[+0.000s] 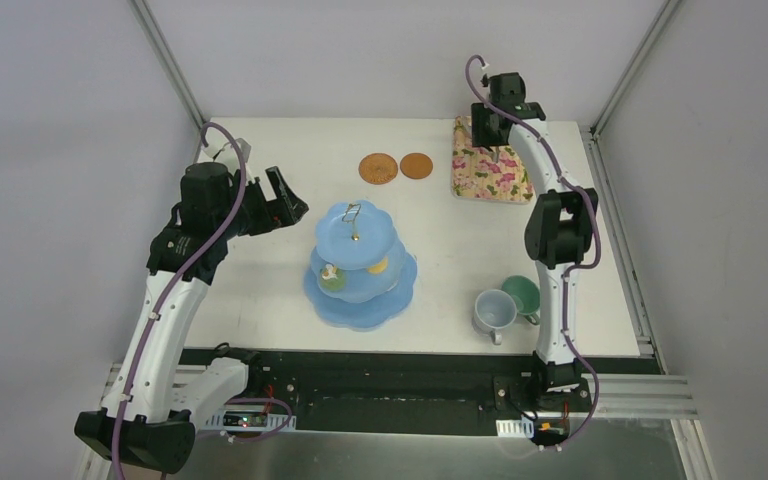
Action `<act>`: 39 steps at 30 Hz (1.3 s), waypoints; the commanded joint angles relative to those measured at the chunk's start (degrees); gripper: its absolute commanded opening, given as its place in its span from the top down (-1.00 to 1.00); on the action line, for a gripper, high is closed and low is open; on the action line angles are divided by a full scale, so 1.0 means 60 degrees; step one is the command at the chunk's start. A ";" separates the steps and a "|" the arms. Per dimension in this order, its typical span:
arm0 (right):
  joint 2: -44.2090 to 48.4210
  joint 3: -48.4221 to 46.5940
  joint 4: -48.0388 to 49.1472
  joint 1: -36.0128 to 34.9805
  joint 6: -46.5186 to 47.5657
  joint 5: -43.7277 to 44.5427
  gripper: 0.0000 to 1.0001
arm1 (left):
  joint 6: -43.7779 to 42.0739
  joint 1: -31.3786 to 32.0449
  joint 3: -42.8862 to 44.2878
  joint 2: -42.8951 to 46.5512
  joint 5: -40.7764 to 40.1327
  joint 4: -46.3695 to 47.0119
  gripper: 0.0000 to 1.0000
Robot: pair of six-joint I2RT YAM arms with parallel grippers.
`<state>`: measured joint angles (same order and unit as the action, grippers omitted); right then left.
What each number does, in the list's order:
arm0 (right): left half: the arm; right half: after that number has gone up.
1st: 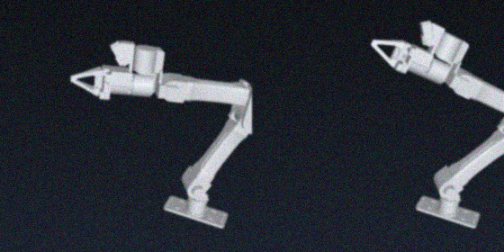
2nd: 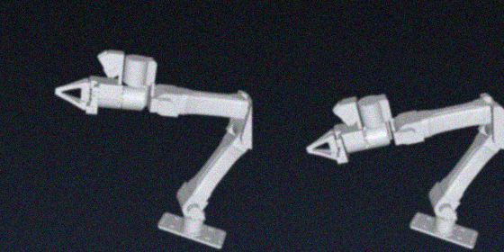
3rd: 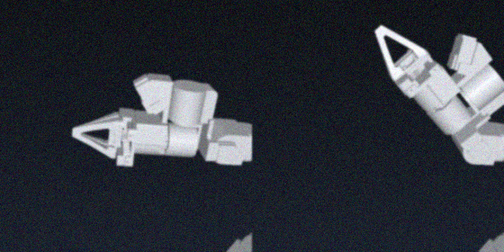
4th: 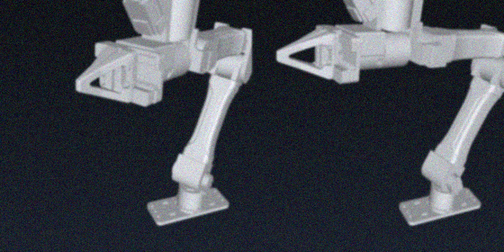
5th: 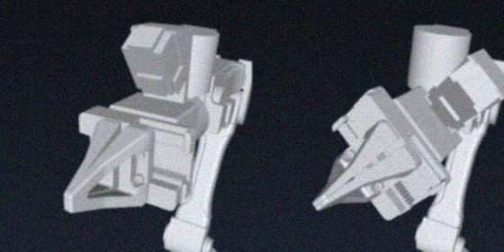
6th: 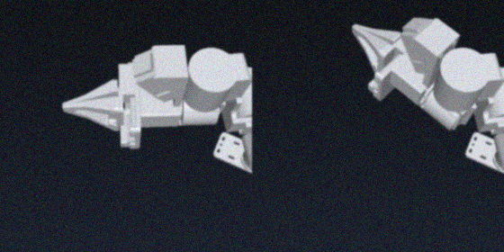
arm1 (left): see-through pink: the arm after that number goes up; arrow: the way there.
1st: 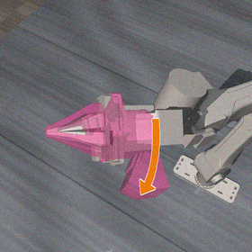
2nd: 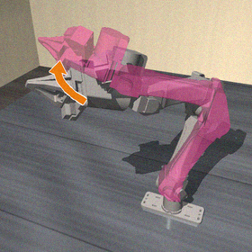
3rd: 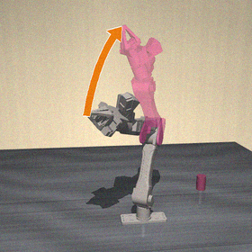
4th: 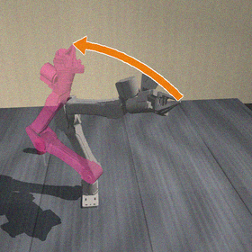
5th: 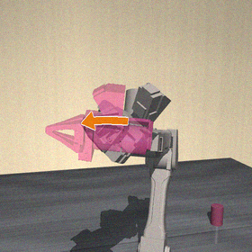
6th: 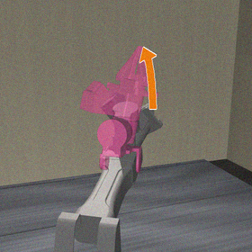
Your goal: Serve the afternoon tea
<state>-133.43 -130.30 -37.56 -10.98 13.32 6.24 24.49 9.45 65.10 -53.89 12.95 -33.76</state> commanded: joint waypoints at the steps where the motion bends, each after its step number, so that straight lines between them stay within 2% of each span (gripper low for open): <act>1: -0.0144 -0.0163 0.0172 -0.0045 0.0404 0.0152 -0.11 | -0.0172 0.0124 0.0117 -0.0038 -0.0054 0.0001 -0.76; 8: -0.0431 -0.0296 0.0370 -0.0068 0.0565 0.0891 -0.06 | -0.0156 0.0124 0.0124 -0.0099 -0.0056 -0.0020 -0.76; 23: -0.0951 -0.0640 0.0698 -0.0219 0.0796 0.0993 -0.02 | -0.0229 0.0168 0.0324 -0.0210 -0.0093 -0.0132 -0.76; 34: -0.0443 -0.0553 0.0571 -0.0177 0.0458 0.0839 0.29 | -0.0090 0.0168 0.0449 -0.0179 0.0031 -0.0050 -0.76; 37: -0.0011 -0.0465 0.0247 -0.0193 0.0119 0.1059 0.33 | -0.0070 0.0179 0.0478 -0.0109 0.0008 -0.0072 -0.76; 39: 0.0628 0.0146 0.0127 -0.0177 -0.0256 0.1244 0.35 | -0.0034 0.0168 0.0467 -0.0085 -0.0030 -0.0059 -0.76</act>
<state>-139.31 -130.91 -35.20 -12.10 15.75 11.42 24.43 9.82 65.58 -55.11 12.97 -34.79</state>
